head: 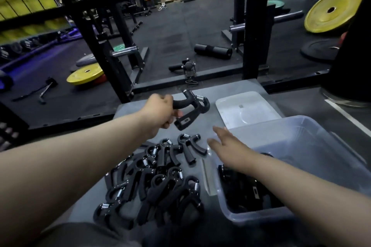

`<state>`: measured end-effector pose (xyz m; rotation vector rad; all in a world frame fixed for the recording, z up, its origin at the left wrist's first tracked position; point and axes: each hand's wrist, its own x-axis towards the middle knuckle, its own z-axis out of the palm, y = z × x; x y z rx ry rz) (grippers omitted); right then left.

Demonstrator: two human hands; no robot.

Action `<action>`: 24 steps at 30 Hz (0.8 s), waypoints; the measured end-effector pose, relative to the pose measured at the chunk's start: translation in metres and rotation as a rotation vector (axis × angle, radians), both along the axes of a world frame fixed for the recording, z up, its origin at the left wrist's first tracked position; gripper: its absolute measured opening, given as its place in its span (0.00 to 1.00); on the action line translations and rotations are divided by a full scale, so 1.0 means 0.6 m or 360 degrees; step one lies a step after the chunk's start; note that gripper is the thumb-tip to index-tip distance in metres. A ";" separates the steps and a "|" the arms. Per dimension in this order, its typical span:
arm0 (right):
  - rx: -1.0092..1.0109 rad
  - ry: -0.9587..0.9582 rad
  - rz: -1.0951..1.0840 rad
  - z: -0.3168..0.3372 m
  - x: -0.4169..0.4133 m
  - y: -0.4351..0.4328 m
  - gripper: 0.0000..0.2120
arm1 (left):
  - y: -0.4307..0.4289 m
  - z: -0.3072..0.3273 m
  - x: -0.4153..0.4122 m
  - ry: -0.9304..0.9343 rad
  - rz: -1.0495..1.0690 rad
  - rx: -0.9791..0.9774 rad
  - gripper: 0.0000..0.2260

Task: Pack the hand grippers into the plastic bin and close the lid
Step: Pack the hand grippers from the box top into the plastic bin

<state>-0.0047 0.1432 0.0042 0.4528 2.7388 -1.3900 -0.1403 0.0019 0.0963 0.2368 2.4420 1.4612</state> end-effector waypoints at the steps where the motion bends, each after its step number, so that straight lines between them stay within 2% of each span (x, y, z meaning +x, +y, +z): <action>1: -0.0296 0.0008 -0.0122 0.018 0.001 0.005 0.28 | 0.010 0.005 0.021 -0.0017 -0.0029 0.0023 0.14; 3: -0.0976 -0.0031 -0.0357 0.055 0.001 0.017 0.28 | 0.034 0.010 0.066 0.0023 -0.0145 -0.0003 0.14; 5: -0.1469 -0.0077 -0.0362 0.085 0.010 0.040 0.26 | 0.063 0.009 0.115 0.0078 -0.0334 -0.0018 0.13; 6: -0.1595 -0.0081 -0.0295 0.097 0.017 0.053 0.24 | 0.077 0.009 0.142 0.0095 -0.0447 -0.0010 0.11; 8: -0.1636 -0.0110 -0.0282 0.112 0.034 0.081 0.23 | 0.103 0.014 0.191 0.0223 -0.0687 -0.0071 0.11; 12: -0.1252 -0.0310 -0.0418 0.102 0.069 0.140 0.14 | 0.129 0.006 0.233 0.0390 -0.1214 -0.0336 0.11; 15: -0.0635 -0.0524 -0.0569 0.061 0.101 0.187 0.13 | 0.120 -0.029 0.215 0.0795 -0.1418 -0.0842 0.11; 17: -0.0260 -0.0686 -0.0556 0.042 0.122 0.210 0.12 | 0.110 -0.061 0.189 0.1027 -0.1551 -0.1133 0.16; 20: 0.0254 -0.0913 -0.0432 0.021 0.149 0.231 0.11 | 0.097 -0.102 0.147 0.1094 -0.1699 -0.1382 0.20; 24: 0.0441 -0.1042 -0.0380 -0.006 0.151 0.235 0.07 | 0.087 -0.131 0.112 0.1114 -0.1792 -0.1558 0.22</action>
